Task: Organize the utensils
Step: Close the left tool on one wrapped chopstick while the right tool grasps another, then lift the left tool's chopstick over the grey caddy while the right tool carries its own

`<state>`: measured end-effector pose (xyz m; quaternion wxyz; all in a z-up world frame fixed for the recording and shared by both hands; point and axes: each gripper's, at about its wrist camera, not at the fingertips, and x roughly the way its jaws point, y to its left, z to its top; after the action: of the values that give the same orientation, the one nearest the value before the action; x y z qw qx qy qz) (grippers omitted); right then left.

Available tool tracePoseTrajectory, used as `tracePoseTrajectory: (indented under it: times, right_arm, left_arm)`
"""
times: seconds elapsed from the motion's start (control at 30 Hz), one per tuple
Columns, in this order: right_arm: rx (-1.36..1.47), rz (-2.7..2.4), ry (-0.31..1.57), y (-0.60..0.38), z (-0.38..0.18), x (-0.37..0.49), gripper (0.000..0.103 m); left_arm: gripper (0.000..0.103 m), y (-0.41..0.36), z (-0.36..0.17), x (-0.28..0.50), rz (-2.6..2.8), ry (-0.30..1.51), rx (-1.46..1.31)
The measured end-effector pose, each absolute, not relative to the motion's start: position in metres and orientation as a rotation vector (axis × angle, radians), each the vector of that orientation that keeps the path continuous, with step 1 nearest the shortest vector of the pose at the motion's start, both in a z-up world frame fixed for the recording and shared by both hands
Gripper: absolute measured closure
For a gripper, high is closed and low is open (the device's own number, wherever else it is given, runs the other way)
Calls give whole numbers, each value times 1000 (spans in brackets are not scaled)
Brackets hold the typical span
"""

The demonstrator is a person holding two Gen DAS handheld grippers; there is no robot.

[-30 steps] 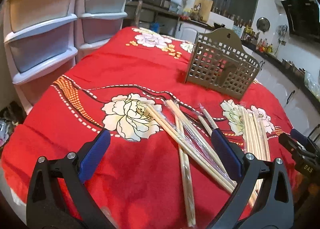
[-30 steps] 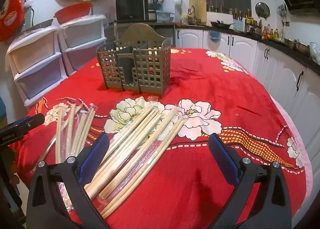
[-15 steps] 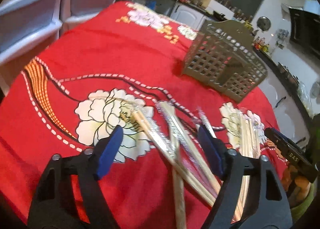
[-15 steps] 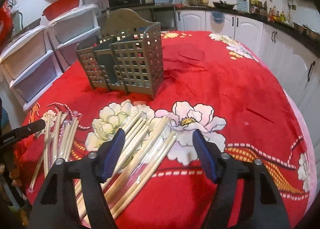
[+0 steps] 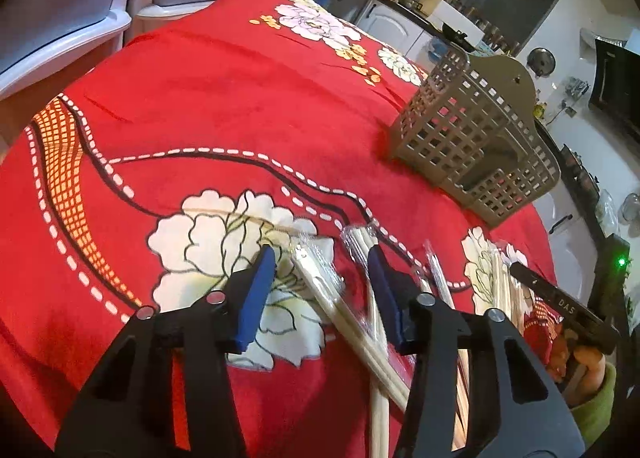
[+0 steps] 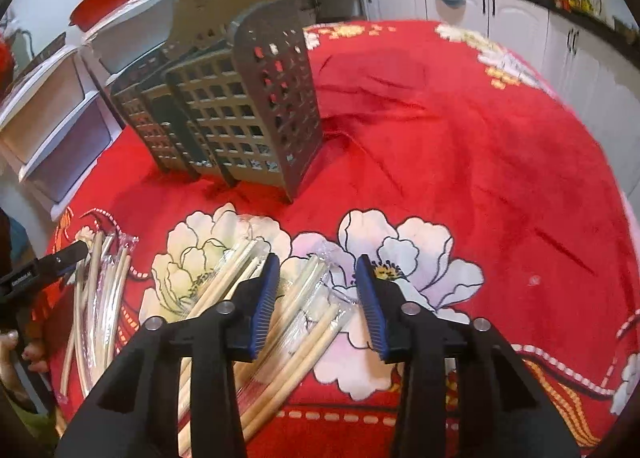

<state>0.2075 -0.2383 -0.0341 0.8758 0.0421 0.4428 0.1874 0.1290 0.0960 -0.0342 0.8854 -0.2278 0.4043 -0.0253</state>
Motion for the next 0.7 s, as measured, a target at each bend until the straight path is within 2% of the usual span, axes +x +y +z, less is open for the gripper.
tracePoseTrajectory:
  times: [0.17,0.27,0.43,0.7]
  right_arm:
    - [136,414,934,-242,-38,216,86]
    - [154,434,935,-243,-38,219,92]
    - [186,441,918,-247,-31,222,95]
    - [240,498,831,-253,4,214,97]
  left_arm:
    - [74,97,-35,136,-39,842,-467]
    - [86,98,-36,140,-39,848,-471]
    - [96,100,-34,143,-60,855,-484]
    - [100,97,0,140,-130,784,-474]
